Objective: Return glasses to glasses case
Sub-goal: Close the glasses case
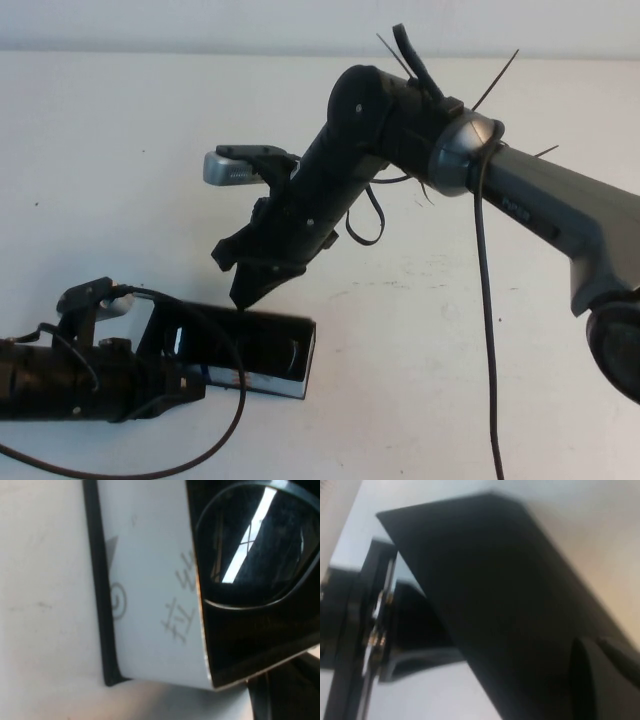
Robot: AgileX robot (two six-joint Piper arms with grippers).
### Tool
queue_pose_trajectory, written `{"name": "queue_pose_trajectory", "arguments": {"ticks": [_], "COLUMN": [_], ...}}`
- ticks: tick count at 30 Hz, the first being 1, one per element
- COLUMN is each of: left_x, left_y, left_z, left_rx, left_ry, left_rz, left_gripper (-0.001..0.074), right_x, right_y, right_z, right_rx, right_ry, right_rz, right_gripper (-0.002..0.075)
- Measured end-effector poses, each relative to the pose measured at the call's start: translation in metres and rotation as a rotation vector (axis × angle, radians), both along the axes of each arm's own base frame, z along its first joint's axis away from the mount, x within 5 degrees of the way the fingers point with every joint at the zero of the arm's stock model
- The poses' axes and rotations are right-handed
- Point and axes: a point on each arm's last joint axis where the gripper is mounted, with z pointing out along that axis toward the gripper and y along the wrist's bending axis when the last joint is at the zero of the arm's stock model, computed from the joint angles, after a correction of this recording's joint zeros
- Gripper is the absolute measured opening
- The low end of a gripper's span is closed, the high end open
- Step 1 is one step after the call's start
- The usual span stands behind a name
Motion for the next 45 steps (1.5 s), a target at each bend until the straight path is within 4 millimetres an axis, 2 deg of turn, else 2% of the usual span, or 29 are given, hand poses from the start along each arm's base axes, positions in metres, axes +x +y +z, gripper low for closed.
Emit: {"name": "queue_pose_trajectory", "arguments": {"ticks": [7,10,14,24,29,33,36,38,41,45], "left_x": [-0.003,-0.009,-0.023,-0.084,-0.122,-0.148,-0.163,-0.17,-0.178,-0.181], "left_y": [0.004,0.01,0.017,0.026,0.029,0.033,0.04,0.044,0.051,0.063], "left_z": [0.009,0.025,0.057,0.145,0.174,0.188,0.193,0.19,0.176,0.146], "left_rx": [0.053,0.124,0.189,0.184,0.159,0.167,0.199,0.206,0.213,0.237], "left_ry": [0.012,-0.007,-0.074,-0.477,-0.699,-0.856,-0.98,-1.044,-1.118,-1.189], "left_rz": [0.021,0.05,0.072,0.118,0.141,0.166,0.218,0.271,0.366,0.515], "left_gripper": [-0.0004,-0.0004,-0.0004,-0.0004,-0.0004,-0.0004,-0.0004,-0.0004,-0.0004,-0.0004], "right_x": [-0.031,-0.036,-0.038,-0.041,-0.041,-0.042,-0.045,-0.049,-0.058,-0.082], "right_y": [0.008,0.01,0.011,0.006,0.006,0.005,0.002,-0.003,-0.015,-0.044], "right_z": [-0.001,0.0,-0.002,-0.017,-0.017,-0.014,0.001,0.021,0.065,0.13], "right_rx": [-0.029,-0.039,-0.061,-0.114,-0.116,-0.112,-0.101,-0.085,-0.054,-0.024], "right_ry": [0.021,0.01,-0.004,0.025,0.02,0.016,-0.013,-0.055,-0.14,-0.273], "right_rz": [0.079,0.096,0.108,0.108,0.112,0.112,0.113,0.107,0.079,0.013], "right_gripper": [-0.0011,-0.0011,-0.0011,-0.0011,-0.0011,-0.0011,-0.0011,-0.0011,-0.0011,-0.0011]}}
